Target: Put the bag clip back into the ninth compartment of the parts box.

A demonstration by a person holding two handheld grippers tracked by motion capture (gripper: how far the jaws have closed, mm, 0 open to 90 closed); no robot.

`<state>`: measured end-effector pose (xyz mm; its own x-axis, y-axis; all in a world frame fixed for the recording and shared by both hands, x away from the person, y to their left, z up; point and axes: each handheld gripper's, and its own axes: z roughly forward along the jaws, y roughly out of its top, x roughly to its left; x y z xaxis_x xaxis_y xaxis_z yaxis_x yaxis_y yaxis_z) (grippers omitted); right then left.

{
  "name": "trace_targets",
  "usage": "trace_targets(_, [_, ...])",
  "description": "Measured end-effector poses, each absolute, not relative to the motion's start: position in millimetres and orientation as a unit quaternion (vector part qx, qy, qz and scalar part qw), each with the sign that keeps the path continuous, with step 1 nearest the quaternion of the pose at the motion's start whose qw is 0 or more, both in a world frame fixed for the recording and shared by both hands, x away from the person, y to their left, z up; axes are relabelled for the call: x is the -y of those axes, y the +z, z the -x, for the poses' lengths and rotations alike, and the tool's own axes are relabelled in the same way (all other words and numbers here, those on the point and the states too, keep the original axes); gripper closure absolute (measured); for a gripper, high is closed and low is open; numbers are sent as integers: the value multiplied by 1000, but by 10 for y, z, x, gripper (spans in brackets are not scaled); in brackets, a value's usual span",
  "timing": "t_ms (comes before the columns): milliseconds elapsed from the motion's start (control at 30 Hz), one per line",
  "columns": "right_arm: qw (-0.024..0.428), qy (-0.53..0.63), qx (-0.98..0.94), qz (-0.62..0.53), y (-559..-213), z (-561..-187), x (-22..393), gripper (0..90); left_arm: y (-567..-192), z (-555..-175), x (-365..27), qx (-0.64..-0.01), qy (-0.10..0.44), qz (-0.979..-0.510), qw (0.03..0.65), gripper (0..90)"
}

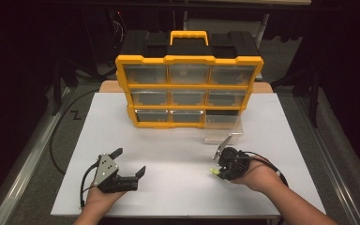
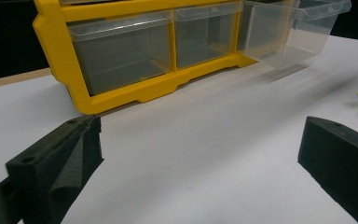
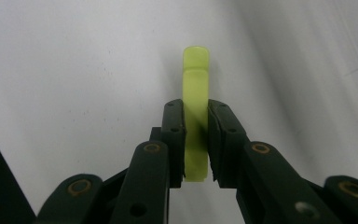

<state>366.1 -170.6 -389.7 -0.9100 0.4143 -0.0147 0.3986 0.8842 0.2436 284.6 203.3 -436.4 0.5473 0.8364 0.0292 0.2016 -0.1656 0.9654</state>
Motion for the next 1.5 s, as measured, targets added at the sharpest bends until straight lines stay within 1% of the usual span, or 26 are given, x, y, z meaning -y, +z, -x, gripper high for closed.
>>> trace_targets(300, [27,111,-971,-211,-3862,-3640,1883,801,-4364,-2847,-2032,-370,301,-702,530,3])
trace_targets(533, [24,106,-974,-201,-3819,-3645,1905,800,-4363,-2845,-2030,-368,300,-703,530,3])
trace_targets(933, [15,104,-973,-203,-3593,-3727,1924,801,-4361,-2844,-2038,-368,300,-702,531,3])
trace_targets(1500, [15,94,-978,-187,-3282,-3792,1926,801,-4361,-2840,-2037,-369,299,-702,530,4])
